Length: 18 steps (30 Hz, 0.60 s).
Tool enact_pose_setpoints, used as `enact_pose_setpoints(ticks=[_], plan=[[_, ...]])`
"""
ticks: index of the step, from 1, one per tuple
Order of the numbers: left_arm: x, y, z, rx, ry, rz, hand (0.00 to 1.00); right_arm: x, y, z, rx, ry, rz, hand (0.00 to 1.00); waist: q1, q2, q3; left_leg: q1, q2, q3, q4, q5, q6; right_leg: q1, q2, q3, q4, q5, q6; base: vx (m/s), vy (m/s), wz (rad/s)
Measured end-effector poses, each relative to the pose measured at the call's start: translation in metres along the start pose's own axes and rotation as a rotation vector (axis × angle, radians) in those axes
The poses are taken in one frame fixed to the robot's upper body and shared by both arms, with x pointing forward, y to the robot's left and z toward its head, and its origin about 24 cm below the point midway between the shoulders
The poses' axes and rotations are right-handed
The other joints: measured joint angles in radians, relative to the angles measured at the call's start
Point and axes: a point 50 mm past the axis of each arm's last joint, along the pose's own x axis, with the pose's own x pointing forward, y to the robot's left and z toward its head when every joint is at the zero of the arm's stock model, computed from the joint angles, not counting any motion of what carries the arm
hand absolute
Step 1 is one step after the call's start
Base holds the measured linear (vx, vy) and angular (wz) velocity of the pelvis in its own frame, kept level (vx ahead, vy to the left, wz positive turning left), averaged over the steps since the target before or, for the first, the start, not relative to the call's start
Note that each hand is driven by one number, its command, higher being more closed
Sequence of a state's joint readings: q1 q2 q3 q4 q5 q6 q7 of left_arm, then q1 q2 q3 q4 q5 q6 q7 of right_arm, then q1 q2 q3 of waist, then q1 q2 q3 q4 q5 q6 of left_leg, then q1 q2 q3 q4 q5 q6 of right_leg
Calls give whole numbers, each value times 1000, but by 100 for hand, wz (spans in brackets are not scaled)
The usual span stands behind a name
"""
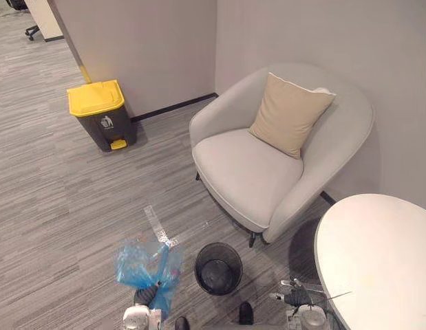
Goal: Gather rubbish on tea table into small bin, then transfer packed bag to large trash can.
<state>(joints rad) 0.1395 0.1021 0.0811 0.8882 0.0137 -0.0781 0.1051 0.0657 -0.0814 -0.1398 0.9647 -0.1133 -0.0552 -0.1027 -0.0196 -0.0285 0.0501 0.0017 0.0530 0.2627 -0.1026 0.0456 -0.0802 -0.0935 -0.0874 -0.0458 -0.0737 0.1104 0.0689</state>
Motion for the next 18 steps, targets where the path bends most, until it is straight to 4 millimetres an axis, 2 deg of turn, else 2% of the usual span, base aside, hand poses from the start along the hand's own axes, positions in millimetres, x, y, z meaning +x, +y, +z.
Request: enact_pose_setpoints(ticks=[2, 4, 5, 6, 7, 8, 9, 11, 12, 13, 14, 15, 16, 17, 18], plan=[[2, 0, 2, -16, 3, 7, 100, 2, 3, 8, 14, -12, -6, 0, 8, -6, 34, -23, -1, 16, 28, -5, 6, -35, -4, 13, 34, 0, 2, -83, 18, -25], [4, 0, 8, -34, -11, 12, 100, 2, 9, 11, 26, -19, -6, 0, 10, -17, 43, -104, 7, 29, 137, -48, 22, -91, -19, 13, 76, -1, 4, -116, 15, -10], [5, -2, 12, -40, -23, 7, 100, 2, 10, 12, 27, -20, -6, 0, 11, -18, 43, -132, 15, 32, 183, -64, 40, -103, -22, 18, 85, 4, 15, -76, 6, -4], [5, -6, 17, -54, -39, 0, 100, 2, 10, 13, 27, -22, -9, 0, 18, -5, 48, -154, 36, 38, 207, -78, 47, -104, -19, 21, 95, -5, 37, -77, 16, 8], [6, -12, 24, -76, -63, -11, 100, 3, 11, 18, 31, -37, -8, 0, 19, 14, 61, -166, 52, 21, 234, -86, 44, -151, -20, -13, 320, -122, 7, -71, 7, 26], [5, -14, 28, -81, -81, -12, 100, 1, 13, 15, 36, -33, -7, 0, 20, 18, 63, -166, 56, -1, 252, -94, 48, -168, -26, -25, 488, -209, 2, -43, -19, 55], [5, -13, 29, -82, -88, -5, 100, 0, 15, 13, 43, -26, -1, 0, 20, 17, 62, -172, 55, -28, 275, -97, 45, -160, -35, -21, 609, -267, 27, -14, -90, 61], [5, -10, 30, -80, -94, 9, 100, -1, 18, 12, 65, -24, 5, 0, 27, -13, 60, -193, 45, -60, 306, -90, 34, -127, -38, 21, 639, -337, 47, -61, -167, 58], [5, -11, 30, -82, -93, 8, 100, 1, 18, 17, 74, -36, 3, 0, 32, -30, 56, -213, 37, -80, 316, -80, 19, -109, -32, 30, 592, -365, 39, -101, -176, 43], [5, -13, 30, -86, -94, 2, 100, 2, 15, 22, 74, -52, -7, 0, 39, -28, 55, -225, 40, -83, 303, -63, 11, -83, -20, 33, 509, -392, 3, -108, -169, 26], [4, -19, 30, -93, -89, -11, 100, 4, 14, 28, 71, -68, -11, 0, 54, -7, 58, -239, 48, -89, 290, -45, 5, -81, -5, 25, 471, -389, -15, -162, -96, 17], [3, -29, 29, -97, -86, -37, 100, 6, 8, 33, 62, -82, -30, 0, 57, 27, 64, -253, 61, -114, 256, -14, 0, -82, 15, -2, 435, -366, -21, -185, -83, 24], [2, -34, 29, -96, -87, -50, 100, 7, 4, 36, 56, -92, -42, 0, 56, 36, 69, -252, 62, -127, 231, 5, -3, -85, 20, -11, 427, -360, -21, -222, -94, 53], [1, -40, 30, -89, -88, -71, 100, 7, 1, 35, 52, -88, -51, 0, 57, 56, 75, -248, 64, -151, 180, 41, -5, -86, 29, -40, 417, -351, -28, -160, -99, 63], [1, -42, 30, -96, -87, -76, 100, 7, 0, 35, 52, -88, -59, 0, 57, 69, 81, -248, 68, -168, 143, 64, -14, -90, 35, -64, 417, -341, -44, -148, -107, 64]])
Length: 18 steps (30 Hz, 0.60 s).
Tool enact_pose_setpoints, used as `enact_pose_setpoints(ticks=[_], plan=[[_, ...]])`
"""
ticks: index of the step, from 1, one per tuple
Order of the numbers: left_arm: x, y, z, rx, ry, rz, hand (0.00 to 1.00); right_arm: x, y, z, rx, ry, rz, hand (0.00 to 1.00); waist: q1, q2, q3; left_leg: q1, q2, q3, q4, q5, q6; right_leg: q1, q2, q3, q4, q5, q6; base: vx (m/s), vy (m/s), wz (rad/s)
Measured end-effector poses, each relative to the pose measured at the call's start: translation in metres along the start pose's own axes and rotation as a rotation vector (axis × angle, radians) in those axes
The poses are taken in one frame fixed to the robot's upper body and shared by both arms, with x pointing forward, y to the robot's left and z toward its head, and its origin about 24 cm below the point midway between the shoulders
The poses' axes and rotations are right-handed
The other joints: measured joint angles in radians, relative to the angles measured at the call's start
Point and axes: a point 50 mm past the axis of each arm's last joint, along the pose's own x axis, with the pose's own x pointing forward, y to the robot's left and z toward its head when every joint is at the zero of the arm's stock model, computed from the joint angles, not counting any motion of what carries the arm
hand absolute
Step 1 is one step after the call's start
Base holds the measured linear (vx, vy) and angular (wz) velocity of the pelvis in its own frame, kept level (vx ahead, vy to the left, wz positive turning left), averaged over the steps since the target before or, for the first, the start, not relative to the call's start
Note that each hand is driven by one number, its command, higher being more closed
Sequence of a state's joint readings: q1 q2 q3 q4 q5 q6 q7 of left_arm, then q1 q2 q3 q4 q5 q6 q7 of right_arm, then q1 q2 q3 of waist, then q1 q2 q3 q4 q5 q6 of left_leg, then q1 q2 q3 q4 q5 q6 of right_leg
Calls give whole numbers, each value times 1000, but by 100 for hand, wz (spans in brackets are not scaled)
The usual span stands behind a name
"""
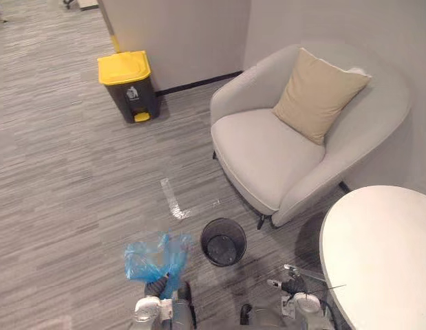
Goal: Gather rubbish on tea table into small bin, then transfer packed bag to large trash can.
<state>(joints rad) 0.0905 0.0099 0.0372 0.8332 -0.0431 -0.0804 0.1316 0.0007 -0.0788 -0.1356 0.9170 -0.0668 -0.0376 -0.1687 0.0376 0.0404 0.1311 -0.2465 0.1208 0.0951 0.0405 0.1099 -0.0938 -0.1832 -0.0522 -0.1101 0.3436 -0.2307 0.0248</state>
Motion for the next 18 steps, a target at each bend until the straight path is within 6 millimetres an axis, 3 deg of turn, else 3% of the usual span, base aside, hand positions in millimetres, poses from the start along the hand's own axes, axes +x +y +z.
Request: enact_pose_setpoints(ticks=[2, 3, 6, 7, 8, 10, 14, 18], plan=[[0, 0, 0, -2, -1, 1, 100, 0, 1, 2, 3, -5, -3, 0, 0, 12, -2, -7, 18, 12, -56, -24, -17, -3, 3, -59, -29, 37, -30, -117, -82, 61], [1, 0, 2, -3, -6, 1, 100, -1, 7, 3, 19, -6, 4, 0, -1, -8, -3, -25, 19, 57, -45, -58, -6, 4, -15, -95, -83, 76, -44, -90, -26, 71], [4, -9, 15, -1, -46, -28, 100, -1, 7, 2, 34, -3, -9, 0, -5, -19, 3, -48, 36, 180, 239, -85, 33, 16, -58, -176, -100, 103, -56, -70, -8, 83], [4, -10, 16, -1, -50, -30, 100, -1, 7, 2, 34, -2, -11, 0, -7, -17, 4, -30, 43, 206, 248, -120, 51, 24, -62, -196, -100, 103, -55, -79, 53, 71], [5, -10, 18, 3, -57, -33, 100, -1, 7, 2, 35, -3, -11, 0, -8, -12, 2, -27, 44, 222, 240, -121, 49, 32, -65, -218, -100, 106, -50, -88, 88, 70], [5, -5, 17, 30, -53, -30, 100, 0, 8, 2, 45, 3, -13, 0, -13, -25, -6, 30, -8, 219, 70, -77, 47, 58, -83, -267, -163, 120, -20, -113, 132, 70], [5, 1, 8, 75, -18, -23, 100, 1, 7, 1, 47, 15, -13, 0, -25, -35, 3, 80, -66, 215, -6, -72, 68, 96, -126, -294, -204, 138, 42, -43, 159, 46], [6, 13, 9, 103, -17, 0, 100, 0, 12, -6, 42, 52, 2, 0, -26, -42, 4, 81, -115, 195, -61, -70, 73, 101, -143, -290, -239, 150, 65, -1, 160, 31]])
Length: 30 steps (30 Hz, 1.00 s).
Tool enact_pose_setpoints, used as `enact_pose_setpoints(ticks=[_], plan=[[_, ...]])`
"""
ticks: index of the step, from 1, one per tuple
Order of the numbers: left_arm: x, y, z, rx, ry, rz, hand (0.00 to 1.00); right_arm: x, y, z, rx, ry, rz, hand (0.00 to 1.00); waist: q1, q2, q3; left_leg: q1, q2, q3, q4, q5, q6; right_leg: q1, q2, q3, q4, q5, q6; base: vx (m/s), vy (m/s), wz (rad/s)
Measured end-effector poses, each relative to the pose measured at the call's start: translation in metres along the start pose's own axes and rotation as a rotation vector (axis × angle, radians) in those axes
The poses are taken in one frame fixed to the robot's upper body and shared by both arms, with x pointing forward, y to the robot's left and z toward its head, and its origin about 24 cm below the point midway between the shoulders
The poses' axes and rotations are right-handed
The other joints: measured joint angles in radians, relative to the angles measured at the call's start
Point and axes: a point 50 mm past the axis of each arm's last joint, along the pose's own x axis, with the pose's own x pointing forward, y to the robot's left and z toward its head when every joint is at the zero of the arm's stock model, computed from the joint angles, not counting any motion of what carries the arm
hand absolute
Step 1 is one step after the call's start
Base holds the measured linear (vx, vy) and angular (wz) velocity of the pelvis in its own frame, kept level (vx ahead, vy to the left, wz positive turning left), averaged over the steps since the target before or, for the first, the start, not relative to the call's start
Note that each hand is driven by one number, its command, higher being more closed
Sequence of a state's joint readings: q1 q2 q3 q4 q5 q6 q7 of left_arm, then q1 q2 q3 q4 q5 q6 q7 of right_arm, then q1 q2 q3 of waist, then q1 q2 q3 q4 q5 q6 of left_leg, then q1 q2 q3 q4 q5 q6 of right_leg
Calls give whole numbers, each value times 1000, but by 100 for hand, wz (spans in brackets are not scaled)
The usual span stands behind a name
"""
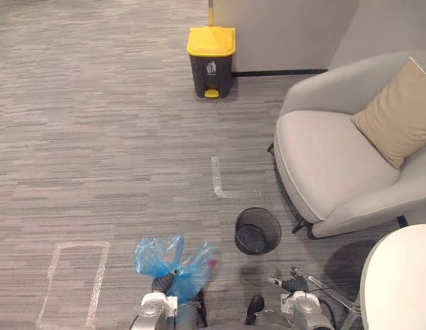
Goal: Gather rubbish on tea table into small bin, then transfer packed bag to large trash can.
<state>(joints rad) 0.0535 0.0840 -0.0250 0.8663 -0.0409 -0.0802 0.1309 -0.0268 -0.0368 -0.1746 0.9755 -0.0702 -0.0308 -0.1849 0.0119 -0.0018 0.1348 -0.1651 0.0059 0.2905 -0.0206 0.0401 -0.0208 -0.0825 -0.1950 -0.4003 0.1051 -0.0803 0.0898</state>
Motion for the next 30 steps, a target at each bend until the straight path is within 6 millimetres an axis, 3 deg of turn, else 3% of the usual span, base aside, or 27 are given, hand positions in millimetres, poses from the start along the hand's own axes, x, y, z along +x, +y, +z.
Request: enact_pose_setpoints(ticks=[4, 6, 7, 8, 9, 11, 13, 16, 18, 20, 21, 24, 25, 27, 30], plan=[[-1, 8, -7, 33, 21, 16, 100, 0, 0, -3, -11, 19, 2, 0, -4, -17, 4, 7, -54, -5, 19, -34, 41, 11, -49, 1, 48, -62, 56, 113, 136, 35], [-4, 13, -14, 34, 41, 27, 100, 0, -1, -6, -11, 26, 7, 0, -8, -48, 12, -6, -97, -37, 118, -108, 67, 9, -122, 15, 173, -148, 94, 180, 112, 49], [-5, 13, -16, 35, 45, 28, 100, -1, -1, -7, -10, 28, 7, 0, -10, -55, 11, -10, -108, -47, 140, -119, 74, 7, -130, 30, 196, -157, 89, 196, 92, 54], [-4, 14, -15, 35, 43, 30, 100, -1, -2, -7, -9, 29, 6, 0, -15, -60, 20, -7, -128, -88, 181, -142, 106, -37, -143, 86, 341, -133, 36, 203, 119, 48], [-4, 14, -14, 34, 41, 30, 100, 0, -1, -4, -7, 21, 9, 0, -16, -35, 24, -4, -110, -114, 206, -159, 119, -98, -122, 142, 459, -137, 1, 206, 111, 50], [-3, 14, -11, 34, 34, 32, 100, 0, 3, -4, -10, 21, 21, 0, -23, -19, 30, 11, -84, -145, 216, -182, 116, -137, -61, 178, 499, -180, 2, 252, 58, 39], [-3, 19, -11, 43, 33, 42, 100, -1, 4, -5, -10, 21, 25, 0, -25, -21, 30, 62, -71, -170, 192, -205, 110, -194, 8, 175, 479, -194, 0, 391, -10, 26], [0, 19, -7, 38, 24, 43, 100, 0, 1, -5, -3, 21, 16, 0, -32, -23, 39, 146, -65, -193, 155, -237, 92, -243, 81, 140, 353, -154, -35, 370, -28, 18], [3, 20, 0, 44, 7, 45, 100, 0, -2, -6, 6, 26, 7, 0, -53, -45, 39, 224, -68, -224, 123, -265, 62, -273, 126, 107, 183, -33, -64, 554, -87, 56], [3, 19, -1, 44, 10, 41, 100, -2, -7, -13, 28, 45, -15, 0, -71, -53, 33, 281, -64, -256, 114, -297, 16, -283, 136, 87, 147, 35, -109, 597, -134, 77], [3, 17, -1, 37, 11, 38, 100, -4, -10, -21, 44, 67, -24, 0, -77, -64, 24, 285, -60, -268, 171, -327, -26, -268, 138, 78, 140, 106, -190, 666, -153, 53], [4, 10, 6, -13, -14, 34, 100, -2, -11, -10, 54, 23, -30, 0, -63, -24, 36, 132, 18, -198, 575, -332, -117, -175, 196, 61, 83, 69, -210, 669, -139, 4], [2, 10, 4, -42, -6, 42, 100, -3, -4, -2, 53, -7, -8, 0, -52, -11, 42, 62, 92, -132, 798, -314, -133, -103, 233, 90, 54, 38, -213, 601, -87, -45], [1, 4, 7, -64, -26, 32, 100, -5, 7, 3, 77, -31, 13, 0, -33, -18, 46, 8, 172, -45, 946, -354, -57, 5, 247, 140, 42, -10, -215, 537, -55, -56], [1, -8, 20, -95, -75, 6, 100, -4, 11, 12, 91, -59, 19, 0, 4, -22, 44, -110, 223, -3, 856, -383, -36, 81, 230, 224, 2, -26, -201, 467, 46, -85]])
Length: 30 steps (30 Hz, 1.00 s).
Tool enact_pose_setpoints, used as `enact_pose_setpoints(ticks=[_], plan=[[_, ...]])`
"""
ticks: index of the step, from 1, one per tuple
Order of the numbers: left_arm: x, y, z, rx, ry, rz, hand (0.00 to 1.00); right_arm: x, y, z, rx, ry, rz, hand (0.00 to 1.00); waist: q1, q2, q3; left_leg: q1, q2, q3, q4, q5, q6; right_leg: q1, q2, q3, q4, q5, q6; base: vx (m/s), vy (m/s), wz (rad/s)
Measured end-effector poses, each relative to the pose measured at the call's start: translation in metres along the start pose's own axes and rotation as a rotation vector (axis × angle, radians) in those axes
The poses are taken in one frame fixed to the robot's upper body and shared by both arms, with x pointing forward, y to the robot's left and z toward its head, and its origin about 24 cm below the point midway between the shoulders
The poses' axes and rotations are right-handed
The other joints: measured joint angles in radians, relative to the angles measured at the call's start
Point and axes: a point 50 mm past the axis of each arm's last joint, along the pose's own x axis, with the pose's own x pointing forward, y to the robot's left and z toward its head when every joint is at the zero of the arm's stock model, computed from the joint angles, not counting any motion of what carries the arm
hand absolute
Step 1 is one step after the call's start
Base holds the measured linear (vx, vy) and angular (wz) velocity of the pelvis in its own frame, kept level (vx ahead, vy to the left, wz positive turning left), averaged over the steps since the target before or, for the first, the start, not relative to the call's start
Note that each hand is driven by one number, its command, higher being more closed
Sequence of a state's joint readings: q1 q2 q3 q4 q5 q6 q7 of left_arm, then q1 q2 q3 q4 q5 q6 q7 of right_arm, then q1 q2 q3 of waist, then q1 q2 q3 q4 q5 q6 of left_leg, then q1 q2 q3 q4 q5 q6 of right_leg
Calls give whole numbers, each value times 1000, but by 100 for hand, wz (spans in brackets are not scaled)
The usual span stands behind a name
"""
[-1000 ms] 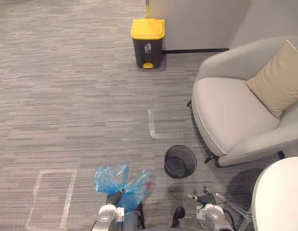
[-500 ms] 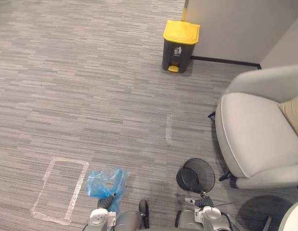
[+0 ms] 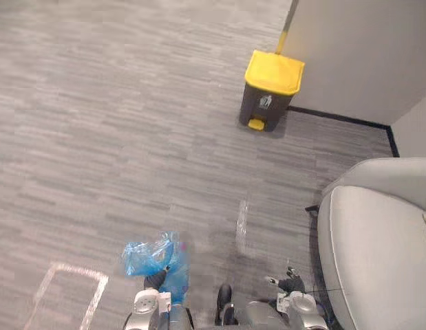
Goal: Gather rubbish on tea table into small bin, then transfer packed bag to large trash can.
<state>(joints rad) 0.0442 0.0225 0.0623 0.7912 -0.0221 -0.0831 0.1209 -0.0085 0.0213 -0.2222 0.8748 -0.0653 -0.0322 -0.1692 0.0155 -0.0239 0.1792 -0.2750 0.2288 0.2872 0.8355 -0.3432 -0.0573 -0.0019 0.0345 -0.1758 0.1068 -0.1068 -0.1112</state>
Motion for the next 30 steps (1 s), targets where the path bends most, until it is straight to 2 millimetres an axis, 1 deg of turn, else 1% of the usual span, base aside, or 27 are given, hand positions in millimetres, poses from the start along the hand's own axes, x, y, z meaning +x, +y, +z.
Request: enact_pose_setpoints(ticks=[1, 2, 3, 4, 5, 6, 7, 8, 10, 11, 12, 13, 15, 17, 18, 19, 20, 21, 22, 23, 24, 25, 26, 27, 28, 29, 30], plan=[[0, -1, 0, -2, 1, -3, 100, 0, 2, 1, 5, -1, 3, 0, 1, -1, 1, -20, 1, -2, -47, -1, -2, 10, -8, 14, -5, -4, 7, 484, 183, -72], [0, -4, 0, -6, 3, -8, 100, 1, 3, 3, 16, -5, 1, 0, 0, -2, 5, -61, -10, -23, -144, 4, -8, 30, -33, 39, -11, -21, 33, 388, 194, -52], [1, -8, 2, -13, 0, -18, 100, 1, 1, 1, 22, 3, -11, 0, 1, -3, 6, -87, -37, -63, -261, 38, -30, 52, -57, 59, -13, -42, 60, 305, 189, -45], [1, -10, 2, -14, 0, -21, 100, 1, -1, 0, 25, 10, -18, 0, 1, -2, 6, -92, -46, -81, -318, 61, -38, 61, -66, 64, -15, -51, 73, 309, 237, -39], [1, -12, 1, -15, 4, -26, 100, -1, -5, -6, 23, 26, -30, 0, 1, 4, 2, -82, -58, -121, -439, 124, -43, 74, -73, 80, -19, -69, 100, 468, 458, -68], [-1, -13, -9, -7, 45, -28, 100, 0, -13, -11, 2, 48, -43, 0, 11, 29, -10, -69, -62, -166, -503, 288, -44, 96, -79, 119, -18, -115, 156, 474, 467, -73], [-1, -11, -10, -1, 53, -26, 100, -1, -10, -15, 3, 64, -37, 0, 16, 16, -13, -64, -74, -157, -488, 277, -36, 100, -97, 133, -13, -123, 166, 506, 454, -65], [1, -4, -7, 16, 45, -12, 100, -4, -5, -22, 12, 87, -27, 0, 10, -20, -27, -54, -112, -120, -474, 233, -14, 92, -148, 132, 30, -135, 180, 439, 305, -37], [3, -1, -3, 28, 33, -9, 100, -6, 0, -26, 18, 101, -13, 0, 22, -23, -28, -5, -134, -62, -464, 188, 20, 14, -193, 143, 223, -132, 186, 416, 307, -51], [3, -1, -4, 32, 35, -8, 100, -6, 2, -26, 18, 102, -10, 0, 24, -23, -28, 10, -137, -49, -468, 182, 27, -5, -201, 147, 275, -129, 192, 301, 245, -49], [4, 1, -4, 52, 35, -11, 100, -7, 4, -26, 21, 103, -3, 0, 21, -21, -25, 63, -153, -26, -487, 167, 45, -78, -224, 160, 453, -125, 228, 290, 203, -23], [4, 3, -3, 74, 30, -16, 100, -7, 4, -28, 17, 107, -1, 0, 15, -16, -21, 112, -166, -24, -520, 159, 58, -123, -223, 153, 570, -148, 240, 361, 237, -17], [6, 7, 0, 81, 24, -4, 100, -4, 4, -21, -8, 86, 6, 0, 8, -7, -15, 194, -171, -24, -587, 152, 65, -188, -198, 100, 641, -181, 214, 398, 155, 1], [7, 11, -3, 90, 41, 8, 100, -3, 6, -16, -17, 69, 14, 0, -3, 6, -2, 262, -169, -24, -648, 150, 66, -248, -172, 25, 599, -196, 191, 362, 48, 2], [7, 14, -4, 92, 50, 18, 100, -1, 8, -11, -21, 58, 20, 0, -11, -1, 2, 302, -164, -21, -682, 141, 62, -293, -149, -13, 516, -186, 168, 345, -34, -3], [7, 17, -4, 94, 52, 26, 100, 1, 9, -9, -26, 59, 23, 0, -14, 2, 9, 328, -157, -17, -700, 132, 49, -329, -126, -37, 415, -160, 149, 441, -63, -2], [7, 20, -4, 100, 53, 30, 100, 1, 8, -9, -32, 57, 22, 0, -15, -4, 9, 356, -157, -16, -724, 125, 36, -344, -107, -49, 279, -94, 146, 392, -67, 5], [7, 23, -5, 106, 58, 37, 100, 1, 7, -11, -35, 65, 20, 0, -18, -21, 7, 384, -170, -19, -742, 117, 21, -350, -99, -52, 171, -16, 145, 352, -66, 14], [7, 24, -6, 109, 62, 39, 100, 1, 6, -13, -40, 73, 17, 0, -23, -26, 13, 397, -175, -22, -750, 110, 10, -350, -98, -46, 149, 46, 130, 390, -105, 40], [6, 25, -12, 109, 86, 41, 100, 1, -3, -15, -49, 81, 0, 0, -35, -19, 7, 430, -158, -56, -753, 95, -9, -341, -87, -33, 187, 99, 66, 518, -149, 38], [5, 22, -13, 104, 89, 35, 100, 2, -5, -14, -51, 79, -8, 0, -35, -9, 1, 427, -146, -65, -737, 97, -11, -345, -86, -42, 207, 68, 64, 520, -171, 40], [6, 21, -12, 101, 82, 32, 100, 2, -6, -13, -47, 74, -13, 0, -35, -3, 5, 407, -133, -77, -683, 94, -18, -341, -89, -63, 231, 43, 51, 510, -188, 31], [6, 17, -11, 86, 81, 27, 100, 2, -9, -14, -34, 81, -24, 0, -36, 10, 13, 372, -112, -92, -557, 89, -30, -304, -87, -92, 236, 16, 31, 576, -236, 42], [5, 12, -10, 55, 75, 25, 100, 1, -9, -18, -35, 88, -24, 0, -37, 14, 15, 330, -86, -99, -391, 114, -60, -245, -80, -104, 224, -10, 30, 474, -192, 41], [5, 10, -9, 42, 70, 24, 100, 0, -10, -18, -36, 86, -24, 0, -36, 16, 16, 302, -69, -105, -292, 137, -73, -208, -76, -109, 211, -22, 32, 567, -155, 30], [2, 5, -10, 23, 60, 14, 100, -2, -7, -19, -43, 79, -12, 0, -30, 20, 18, 234, -24, -102, -92, 159, -75, -131, -67, -110, 181, -54, 31, 350, -45, 10], [1, 0, -9, 10, 52, 3, 100, -2, -7, -17, -39, 67, -13, 0, -24, 23, 17, 188, 6, -83, 15, 133, -56, -94, -60, -106, 171, -73, 32, 494, -41, -7]])
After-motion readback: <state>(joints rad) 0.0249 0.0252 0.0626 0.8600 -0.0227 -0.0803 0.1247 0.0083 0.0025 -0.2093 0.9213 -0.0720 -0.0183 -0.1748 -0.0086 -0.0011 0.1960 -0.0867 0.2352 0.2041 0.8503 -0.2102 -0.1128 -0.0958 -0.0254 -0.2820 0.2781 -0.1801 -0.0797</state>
